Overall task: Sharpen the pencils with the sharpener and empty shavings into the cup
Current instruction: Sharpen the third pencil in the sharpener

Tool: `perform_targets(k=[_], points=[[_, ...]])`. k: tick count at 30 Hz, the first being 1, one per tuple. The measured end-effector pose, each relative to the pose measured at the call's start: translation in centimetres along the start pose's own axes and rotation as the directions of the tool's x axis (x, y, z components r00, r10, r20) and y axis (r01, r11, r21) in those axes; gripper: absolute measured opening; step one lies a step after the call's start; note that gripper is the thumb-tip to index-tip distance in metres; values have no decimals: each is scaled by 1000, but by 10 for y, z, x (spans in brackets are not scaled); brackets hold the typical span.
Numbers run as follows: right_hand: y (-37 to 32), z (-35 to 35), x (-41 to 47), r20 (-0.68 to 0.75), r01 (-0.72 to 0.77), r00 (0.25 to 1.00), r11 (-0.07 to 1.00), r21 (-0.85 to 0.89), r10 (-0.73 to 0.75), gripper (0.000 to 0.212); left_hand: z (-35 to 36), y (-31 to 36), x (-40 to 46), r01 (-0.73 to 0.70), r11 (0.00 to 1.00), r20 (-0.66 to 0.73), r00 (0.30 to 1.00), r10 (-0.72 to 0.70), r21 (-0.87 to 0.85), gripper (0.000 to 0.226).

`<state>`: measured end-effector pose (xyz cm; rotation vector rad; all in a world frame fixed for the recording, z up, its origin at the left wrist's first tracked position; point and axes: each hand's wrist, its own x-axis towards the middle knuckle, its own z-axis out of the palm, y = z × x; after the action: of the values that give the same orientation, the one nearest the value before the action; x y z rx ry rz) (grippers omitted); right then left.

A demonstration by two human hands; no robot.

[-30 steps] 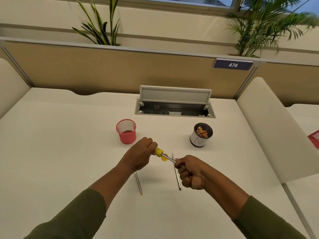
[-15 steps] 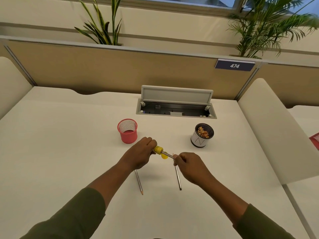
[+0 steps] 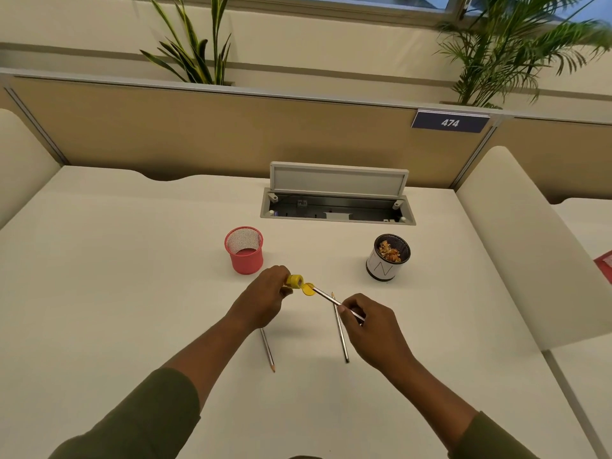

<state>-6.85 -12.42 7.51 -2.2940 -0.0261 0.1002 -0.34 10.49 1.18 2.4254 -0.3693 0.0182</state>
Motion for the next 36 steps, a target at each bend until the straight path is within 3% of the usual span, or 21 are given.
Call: perform_targets(k=[8, 22, 27, 36], points=[[11, 9, -12, -46, -40, 998, 990, 138, 46, 5, 5, -1, -5, 41, 996, 17, 999, -40, -81, 13], [19, 19, -21, -74, -105, 990, 972, 210, 123, 6, 5, 10, -9, 110, 980, -7, 994, -113, -164, 8], [33, 36, -22, -154, -131, 978, 988, 80, 142, 5, 2, 13, -13, 194, 953, -57, 975, -213, -235, 12], [35, 93, 12, -113, -310, 950, 917, -250, 290, 17, -10, 5, -24, 240, 943, -19, 968, -251, -229, 6]])
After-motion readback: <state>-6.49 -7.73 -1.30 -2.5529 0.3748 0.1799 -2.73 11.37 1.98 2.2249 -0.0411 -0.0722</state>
